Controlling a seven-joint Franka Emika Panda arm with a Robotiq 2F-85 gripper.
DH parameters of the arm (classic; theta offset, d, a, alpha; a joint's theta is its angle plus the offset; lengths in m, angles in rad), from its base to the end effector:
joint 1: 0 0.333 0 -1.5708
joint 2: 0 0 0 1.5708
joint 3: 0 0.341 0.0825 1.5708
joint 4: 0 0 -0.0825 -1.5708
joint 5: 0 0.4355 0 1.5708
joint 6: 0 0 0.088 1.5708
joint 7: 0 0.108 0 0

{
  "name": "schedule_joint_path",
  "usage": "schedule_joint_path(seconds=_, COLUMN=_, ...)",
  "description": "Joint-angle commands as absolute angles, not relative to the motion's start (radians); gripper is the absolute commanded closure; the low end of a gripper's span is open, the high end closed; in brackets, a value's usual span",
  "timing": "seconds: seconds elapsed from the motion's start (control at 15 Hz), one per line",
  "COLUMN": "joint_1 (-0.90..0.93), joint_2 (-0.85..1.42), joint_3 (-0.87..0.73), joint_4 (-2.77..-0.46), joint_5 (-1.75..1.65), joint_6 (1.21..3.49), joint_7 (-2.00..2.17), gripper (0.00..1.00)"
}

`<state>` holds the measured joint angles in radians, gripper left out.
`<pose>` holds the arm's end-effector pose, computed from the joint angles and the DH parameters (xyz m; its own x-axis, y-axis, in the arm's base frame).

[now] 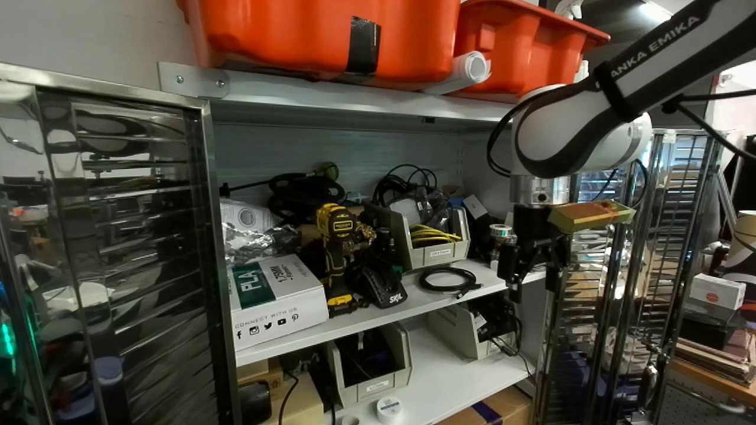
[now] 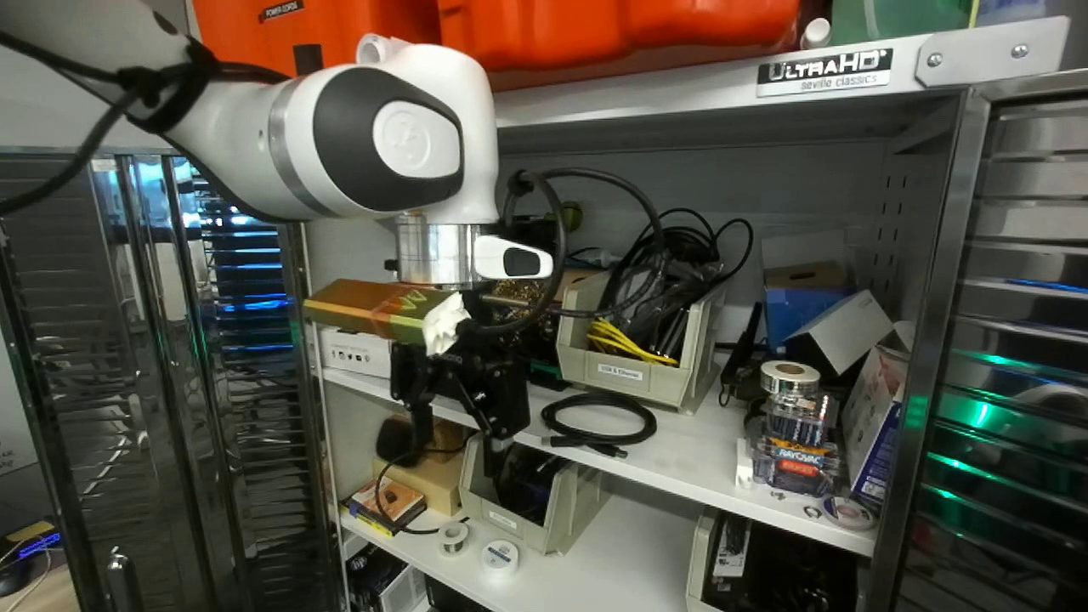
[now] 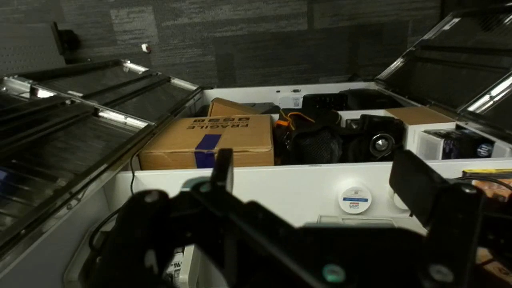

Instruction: Pick up the black cable and put it in the object.

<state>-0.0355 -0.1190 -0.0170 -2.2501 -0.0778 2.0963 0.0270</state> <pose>0.5375 -0.0322 0.4089 0.9986 -0.0402 -0.0343 -0.0379 -0.9972 0.0648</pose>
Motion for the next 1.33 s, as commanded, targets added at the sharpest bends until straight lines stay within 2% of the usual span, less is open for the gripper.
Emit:
schedule_joint_path(seconds=0.0, joint_1=-0.051, joint_2=-0.08, joint_3=-0.027, joint_4=-2.257, joint_5=-0.161, joint_6=2.257, joint_7=0.05, gripper=0.0)
schedule_joint_path(seconds=0.33, joint_1=-0.071, joint_2=-0.011, joint_3=-0.058, joint_4=-2.289, joint_5=-0.104, joint_6=2.577, joint_7=0.07, gripper=0.0)
schedule_joint_path(seconds=0.67, joint_1=-0.069, joint_2=0.064, joint_3=-0.054, joint_4=-2.303, joint_5=0.16, joint_6=2.809, joint_7=0.029, gripper=0.0)
schedule_joint_path(seconds=1.0, joint_1=-0.079, joint_2=0.125, joint_3=-0.002, joint_4=-2.244, joint_5=0.504, joint_6=2.859, joint_7=-0.025, gripper=0.0)
schedule_joint_path(seconds=1.27, joint_1=-0.076, joint_2=0.158, joint_3=-0.01, joint_4=-2.206, joint_5=0.571, joint_6=2.892, joint_7=0.017, gripper=0.0)
